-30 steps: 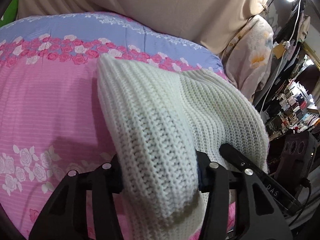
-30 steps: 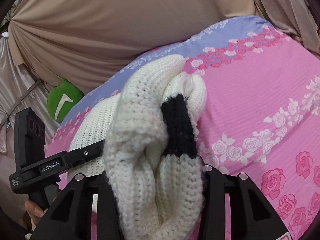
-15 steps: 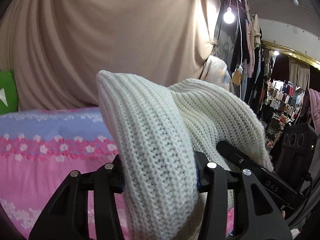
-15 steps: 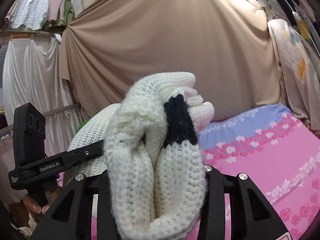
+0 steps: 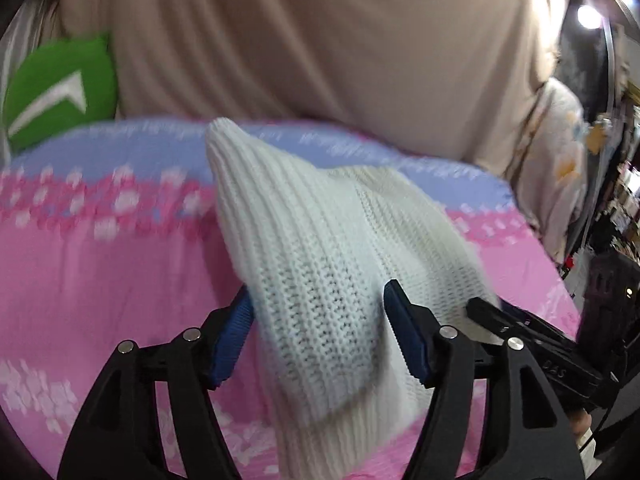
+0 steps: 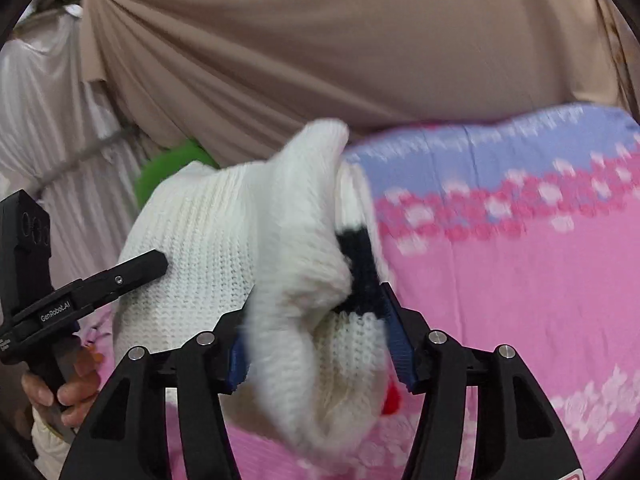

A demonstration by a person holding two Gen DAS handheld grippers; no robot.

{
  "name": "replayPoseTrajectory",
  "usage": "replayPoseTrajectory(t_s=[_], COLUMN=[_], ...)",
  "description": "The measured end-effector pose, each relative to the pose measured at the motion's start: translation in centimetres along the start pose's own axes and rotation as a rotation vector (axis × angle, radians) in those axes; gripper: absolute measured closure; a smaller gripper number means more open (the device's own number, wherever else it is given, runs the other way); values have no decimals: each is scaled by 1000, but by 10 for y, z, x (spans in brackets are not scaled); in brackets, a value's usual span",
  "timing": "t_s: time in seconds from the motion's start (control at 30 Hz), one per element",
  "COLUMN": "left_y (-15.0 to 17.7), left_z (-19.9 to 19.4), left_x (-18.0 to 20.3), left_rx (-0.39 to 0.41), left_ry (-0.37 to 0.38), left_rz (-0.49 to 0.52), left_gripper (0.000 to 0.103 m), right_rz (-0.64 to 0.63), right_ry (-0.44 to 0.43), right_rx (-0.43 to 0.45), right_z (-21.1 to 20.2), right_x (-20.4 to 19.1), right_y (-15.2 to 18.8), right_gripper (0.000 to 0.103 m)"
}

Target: Fold small clothes

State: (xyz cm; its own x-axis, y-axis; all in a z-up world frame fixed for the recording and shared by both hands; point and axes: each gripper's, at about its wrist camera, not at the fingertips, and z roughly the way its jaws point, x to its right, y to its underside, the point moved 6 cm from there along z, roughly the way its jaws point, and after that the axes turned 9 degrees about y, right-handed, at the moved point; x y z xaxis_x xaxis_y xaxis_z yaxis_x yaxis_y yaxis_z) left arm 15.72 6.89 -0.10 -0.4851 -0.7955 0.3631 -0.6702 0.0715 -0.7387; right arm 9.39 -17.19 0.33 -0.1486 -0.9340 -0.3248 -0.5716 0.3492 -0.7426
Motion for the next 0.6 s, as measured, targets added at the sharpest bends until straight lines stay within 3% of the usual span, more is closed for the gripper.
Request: replayPoseTrajectory(t_s=[0.1, 0.23, 0.3, 0.33, 0.43, 0.53, 0.6], left_y=[22, 14, 5, 1, -7, -5, -5], left_z=[-5, -24, -22, -20, 4, 29, 38], left_x=[-30, -24, -20, -19, -33, -55, -62], left_rx=[33, 89, 95, 95, 31, -42, -49], left_ry=[10, 62, 65, 57, 64, 144, 151], left_rz=[-93, -118, -99, -93, -133, -248, -266], left_gripper=[44, 37, 12, 9, 9, 9, 18], right_rz=[-3, -56, -71, -82, -103, -51, -4], right_ry=[2, 19, -11, -27, 4, -50, -67], right_rx=[-9, 44, 52, 47, 10, -124, -184], right_z=[-4, -19, -15, -9, 18, 56, 77], right_x=[4, -6, -13, -18, -23, -20, -15], right_y=[21, 3, -10, -15, -29, -27, -21], right_gripper=[48, 43, 32, 26, 24, 24, 24])
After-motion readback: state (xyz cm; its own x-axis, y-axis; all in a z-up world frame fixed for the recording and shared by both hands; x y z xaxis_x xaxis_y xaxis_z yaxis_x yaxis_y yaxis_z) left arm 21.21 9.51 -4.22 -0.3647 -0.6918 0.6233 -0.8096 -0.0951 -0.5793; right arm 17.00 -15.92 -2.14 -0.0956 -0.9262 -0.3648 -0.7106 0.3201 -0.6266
